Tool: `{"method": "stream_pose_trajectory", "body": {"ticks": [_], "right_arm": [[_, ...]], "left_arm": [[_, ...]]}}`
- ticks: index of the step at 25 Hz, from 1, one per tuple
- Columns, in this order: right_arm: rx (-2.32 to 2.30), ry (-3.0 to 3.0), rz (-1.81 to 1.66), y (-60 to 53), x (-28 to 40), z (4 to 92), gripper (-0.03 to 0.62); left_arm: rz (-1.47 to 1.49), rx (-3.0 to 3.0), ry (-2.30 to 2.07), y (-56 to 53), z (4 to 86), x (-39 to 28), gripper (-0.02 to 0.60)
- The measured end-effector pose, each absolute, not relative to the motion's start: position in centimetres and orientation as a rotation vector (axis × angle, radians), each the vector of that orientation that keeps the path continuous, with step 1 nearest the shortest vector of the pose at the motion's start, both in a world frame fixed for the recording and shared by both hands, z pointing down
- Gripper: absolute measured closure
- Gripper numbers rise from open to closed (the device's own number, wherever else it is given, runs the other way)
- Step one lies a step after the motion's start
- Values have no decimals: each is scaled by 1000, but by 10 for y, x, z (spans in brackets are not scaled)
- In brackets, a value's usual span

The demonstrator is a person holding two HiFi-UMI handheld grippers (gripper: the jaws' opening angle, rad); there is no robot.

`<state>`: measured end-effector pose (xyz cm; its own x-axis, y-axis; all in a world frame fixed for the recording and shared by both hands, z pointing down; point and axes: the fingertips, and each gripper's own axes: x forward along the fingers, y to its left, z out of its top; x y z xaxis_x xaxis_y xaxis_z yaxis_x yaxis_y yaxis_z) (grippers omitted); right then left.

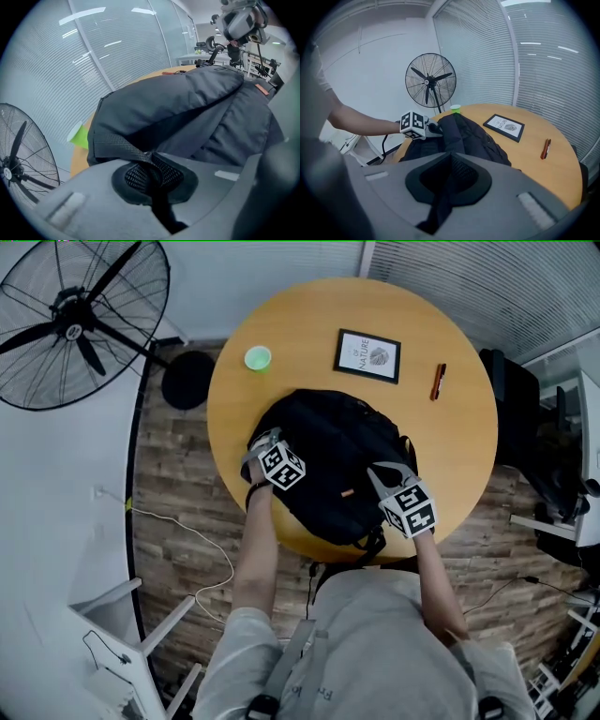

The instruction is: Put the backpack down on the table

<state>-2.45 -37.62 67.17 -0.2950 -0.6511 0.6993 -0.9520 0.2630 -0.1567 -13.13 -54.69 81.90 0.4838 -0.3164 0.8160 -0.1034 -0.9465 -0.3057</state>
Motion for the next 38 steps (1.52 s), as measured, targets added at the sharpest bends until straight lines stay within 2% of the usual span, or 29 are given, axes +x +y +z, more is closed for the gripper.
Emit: {"method": "stream_pose_trajectory", "body": {"ticks": [4, 8, 11, 25, 38], "right_arm": [[1437, -2043, 779, -371, -26, 670, 594], [1434, -2054, 770, -366, -26, 667, 594], [1432, -2060, 769, -362, -23, 666, 594], [1440, -2115, 770, -359, -32, 653, 594], [1373, -2213, 761, -342, -25, 641, 594]], "left_arm": [[-1469, -2490, 365, -548, 812, -133, 558], [-1462, -2479, 412, -554, 795, -138, 469], [-1452, -2462, 465, -557, 783, -143, 444], [-1424, -2415, 604, -553, 741, -170, 442], [-1419, -2423, 764, -478, 700, -181, 441]]}}
